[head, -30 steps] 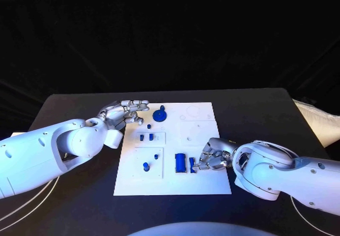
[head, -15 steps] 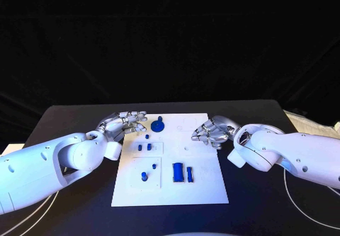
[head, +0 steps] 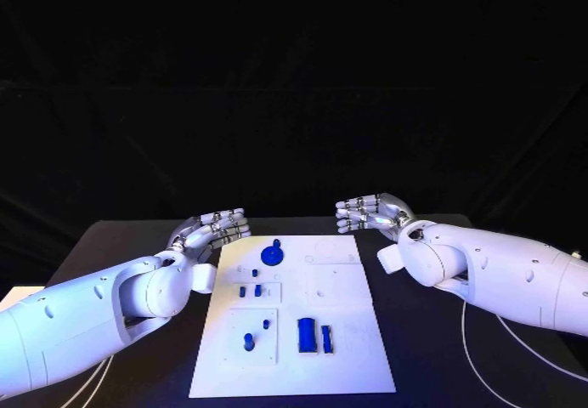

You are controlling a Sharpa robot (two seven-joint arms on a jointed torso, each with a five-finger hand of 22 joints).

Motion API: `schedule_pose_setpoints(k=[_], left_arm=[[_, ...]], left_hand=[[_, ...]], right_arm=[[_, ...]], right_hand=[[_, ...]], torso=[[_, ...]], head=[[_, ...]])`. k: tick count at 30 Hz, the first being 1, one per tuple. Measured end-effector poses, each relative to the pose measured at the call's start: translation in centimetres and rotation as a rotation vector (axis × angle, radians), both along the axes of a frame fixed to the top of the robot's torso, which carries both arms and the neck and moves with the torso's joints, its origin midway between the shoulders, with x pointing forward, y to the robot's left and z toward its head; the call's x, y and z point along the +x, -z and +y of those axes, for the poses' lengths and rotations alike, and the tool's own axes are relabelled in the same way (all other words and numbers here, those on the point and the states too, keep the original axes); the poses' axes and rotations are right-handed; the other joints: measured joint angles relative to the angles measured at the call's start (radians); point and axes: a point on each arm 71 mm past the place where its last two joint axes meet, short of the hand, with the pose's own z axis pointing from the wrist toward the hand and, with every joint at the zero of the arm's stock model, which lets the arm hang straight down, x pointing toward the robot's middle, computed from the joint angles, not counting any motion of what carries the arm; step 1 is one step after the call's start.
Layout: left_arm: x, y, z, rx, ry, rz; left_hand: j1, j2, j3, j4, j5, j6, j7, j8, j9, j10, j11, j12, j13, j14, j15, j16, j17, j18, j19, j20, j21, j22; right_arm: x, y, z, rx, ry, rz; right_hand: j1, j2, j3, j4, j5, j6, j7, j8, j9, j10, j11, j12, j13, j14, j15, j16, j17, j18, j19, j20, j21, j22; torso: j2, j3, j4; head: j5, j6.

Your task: Assemble the parts on the task board

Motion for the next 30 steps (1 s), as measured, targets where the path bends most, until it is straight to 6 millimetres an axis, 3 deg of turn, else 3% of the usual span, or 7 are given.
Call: schedule_pose_setpoints(k=[3, 9, 12, 16, 21, 24, 30], left_arm=[[0.2, 0.0, 0.0, 0.004, -0.010, -0.006], [-0.2, 0.3, -0.1, 0.008, -0.012, 0.004], [-0.5, 0.4, -0.5, 0.011, -0.012, 0.009], [-1.3, 0.4, -1.5, 0.028, -0.024, 0.007], [-2.6, 0.5, -2.6, 0.074, -0.062, -0.006], [-3.3, 0.6, -3.1, 0.111, -0.096, -0.020], [-4.0, 0.4, -3.3, 0.174, -0.160, -0.053]], left_hand=[[-0.034, 0.014, -0.024, -0.001, -0.005, -0.034, -0.010, -0.013, -0.008, -0.044, 0.003, -0.008, -0.007, -0.030, 0.005, -0.031, -0.017, 0.000, -0.040, -0.006, -0.008, -0.042], [-0.302, 0.064, -0.091, -0.006, -0.036, -0.225, -0.042, -0.048, -0.042, -0.243, -0.033, -0.043, -0.039, -0.209, -0.026, -0.064, -0.062, -0.025, -0.180, -0.062, -0.043, -0.134], [-0.427, 0.078, -0.122, -0.007, -0.068, -0.316, -0.057, -0.054, -0.051, -0.338, -0.052, -0.049, -0.049, -0.294, -0.041, -0.079, -0.086, -0.040, -0.246, -0.088, -0.048, -0.177], [-0.567, 0.088, -0.157, -0.007, -0.095, -0.416, -0.083, -0.062, -0.057, -0.444, -0.072, -0.055, -0.056, -0.388, -0.061, -0.101, -0.103, -0.056, -0.319, -0.116, -0.054, -0.224], [-0.719, 0.094, -0.195, -0.008, -0.110, -0.527, -0.129, -0.066, -0.060, -0.558, -0.107, -0.059, -0.059, -0.491, -0.110, -0.150, -0.114, -0.071, -0.400, -0.148, -0.060, -0.276], [-0.792, 0.096, -0.213, -0.008, -0.112, -0.579, -0.142, -0.066, -0.062, -0.613, -0.135, -0.060, -0.060, -0.541, -0.126, -0.165, -0.117, -0.078, -0.438, -0.164, -0.060, -0.301], [-0.920, 0.098, -0.242, -0.009, -0.116, -0.672, -0.156, -0.066, -0.064, -0.709, -0.166, -0.060, -0.061, -0.626, -0.143, -0.177, -0.120, -0.126, -0.506, -0.200, -0.060, -0.345]], right_arm=[[0.3, -0.1, 0.2, 0.031, 0.002, -0.010], [-0.2, 0.2, 0.4, 0.033, 0.004, -0.001], [-0.7, 0.5, 1.1, 0.045, 0.003, 0.005], [-2.0, 0.9, 2.5, 0.076, 0.017, 0.007], [-4.1, 1.4, 4.4, 0.120, 0.060, 0.005], [-5.1, 1.6, 5.1, 0.137, 0.103, 0.000], [-6.1, 1.7, 5.5, 0.147, 0.185, -0.013]], right_hand=[[-0.069, 0.000, 0.017, -0.018, -0.004, -0.023, -0.002, -0.009, -0.026, -0.022, 0.001, -0.010, -0.060, -0.011, -0.002, -0.036, -0.047, 0.000, 0.003, -0.010, -0.044, -0.053], [-0.349, -0.005, -0.015, -0.036, -0.035, -0.212, -0.040, -0.043, -0.059, -0.229, -0.029, -0.047, -0.095, -0.219, -0.027, -0.078, -0.085, -0.024, -0.176, -0.055, -0.086, -0.127], [-0.479, -0.007, -0.031, -0.040, -0.049, -0.300, -0.059, -0.049, -0.074, -0.327, -0.043, -0.054, -0.110, -0.318, -0.054, -0.086, -0.101, -0.040, -0.260, -0.077, -0.105, -0.160], [-0.625, -0.009, -0.048, -0.041, -0.081, -0.399, -0.079, -0.054, -0.095, -0.435, -0.074, -0.062, -0.131, -0.427, -0.088, -0.094, -0.120, -0.055, -0.354, -0.101, -0.125, -0.198], [-0.784, -0.009, -0.088, -0.044, -0.122, -0.507, -0.106, -0.060, -0.145, -0.553, -0.116, -0.066, -0.180, -0.547, -0.110, -0.100, -0.163, -0.071, -0.457, -0.127, -0.151, -0.239], [-0.860, -0.010, -0.113, -0.045, -0.133, -0.559, -0.137, -0.060, -0.160, -0.611, -0.128, -0.066, -0.195, -0.603, -0.117, -0.100, -0.186, -0.071, -0.506, -0.140, -0.183, -0.259], [-0.993, -0.010, -0.136, -0.046, -0.143, -0.649, -0.173, -0.060, -0.175, -0.709, -0.139, -0.066, -0.210, -0.703, -0.123, -0.102, -0.211, -0.128, -0.590, -0.198, -0.221, -0.293]], torso=[[-0.003, 0.0010, 0.0001], [-0.009, 0.0022, -0.0016], [-0.024, 0.0054, -0.0061], [-0.049, 0.0114, -0.0138], [-0.072, 0.0166, -0.0204], [-0.077, 0.0180, -0.0222], [-0.081, 0.0189, -0.0236]], head=[[0.001, 0.006], [0.008, 0.006], [0.022, 0.012], [0.041, 0.021], [0.056, 0.027], [0.058, 0.028], [0.059, 0.028]])
